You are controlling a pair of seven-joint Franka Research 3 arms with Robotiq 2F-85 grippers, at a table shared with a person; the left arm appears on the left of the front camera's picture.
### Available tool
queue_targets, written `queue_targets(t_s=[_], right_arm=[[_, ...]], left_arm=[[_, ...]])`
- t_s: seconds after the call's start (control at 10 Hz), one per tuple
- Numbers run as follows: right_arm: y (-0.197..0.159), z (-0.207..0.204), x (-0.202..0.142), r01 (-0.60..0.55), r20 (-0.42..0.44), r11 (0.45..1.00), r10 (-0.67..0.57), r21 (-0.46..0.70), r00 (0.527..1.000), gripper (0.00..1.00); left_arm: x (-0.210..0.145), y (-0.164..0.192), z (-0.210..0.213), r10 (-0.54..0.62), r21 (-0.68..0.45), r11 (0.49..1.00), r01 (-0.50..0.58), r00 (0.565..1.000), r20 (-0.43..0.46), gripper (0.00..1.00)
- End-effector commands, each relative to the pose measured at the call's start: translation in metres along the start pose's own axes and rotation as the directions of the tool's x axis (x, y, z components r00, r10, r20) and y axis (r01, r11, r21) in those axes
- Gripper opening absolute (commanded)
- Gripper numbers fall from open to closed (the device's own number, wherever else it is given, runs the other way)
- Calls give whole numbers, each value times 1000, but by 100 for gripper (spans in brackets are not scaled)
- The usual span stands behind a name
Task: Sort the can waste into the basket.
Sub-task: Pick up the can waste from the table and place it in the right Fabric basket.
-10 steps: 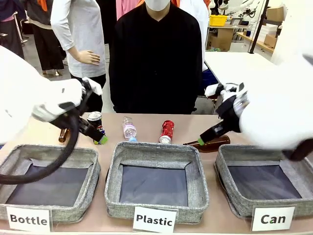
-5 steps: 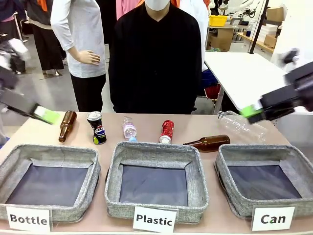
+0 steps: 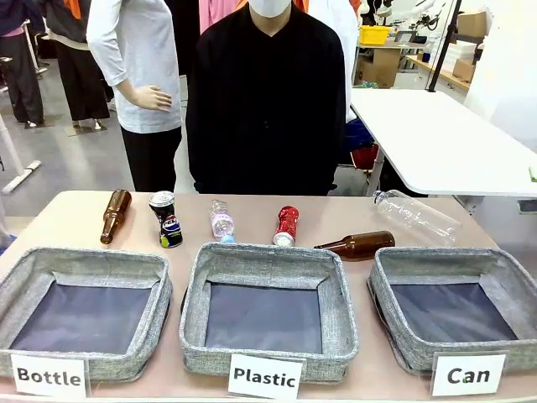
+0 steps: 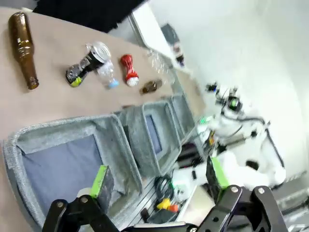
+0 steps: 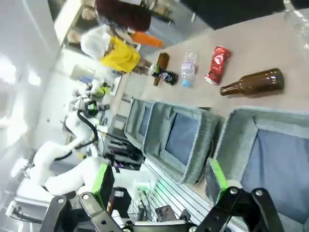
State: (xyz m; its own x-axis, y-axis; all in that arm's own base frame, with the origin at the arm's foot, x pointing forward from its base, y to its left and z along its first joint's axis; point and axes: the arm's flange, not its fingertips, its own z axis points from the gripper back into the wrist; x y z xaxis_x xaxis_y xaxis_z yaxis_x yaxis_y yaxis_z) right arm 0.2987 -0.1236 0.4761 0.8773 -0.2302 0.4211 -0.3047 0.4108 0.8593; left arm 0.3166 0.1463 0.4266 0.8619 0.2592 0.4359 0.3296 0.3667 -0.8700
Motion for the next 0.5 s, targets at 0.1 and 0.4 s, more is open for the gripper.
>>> queue_targets(t_s=[0.1,0.4], right_arm=[[-36,3,-27,92,104,995,-94,23,990,100],[-50,25,-8,136,116,991,-136,1,984,100]], left_arm=[[-11,-2,-28,70,-55,996,-64,991,113,100],[12,14,-18,105,-55,994,-99,988,111,100]])
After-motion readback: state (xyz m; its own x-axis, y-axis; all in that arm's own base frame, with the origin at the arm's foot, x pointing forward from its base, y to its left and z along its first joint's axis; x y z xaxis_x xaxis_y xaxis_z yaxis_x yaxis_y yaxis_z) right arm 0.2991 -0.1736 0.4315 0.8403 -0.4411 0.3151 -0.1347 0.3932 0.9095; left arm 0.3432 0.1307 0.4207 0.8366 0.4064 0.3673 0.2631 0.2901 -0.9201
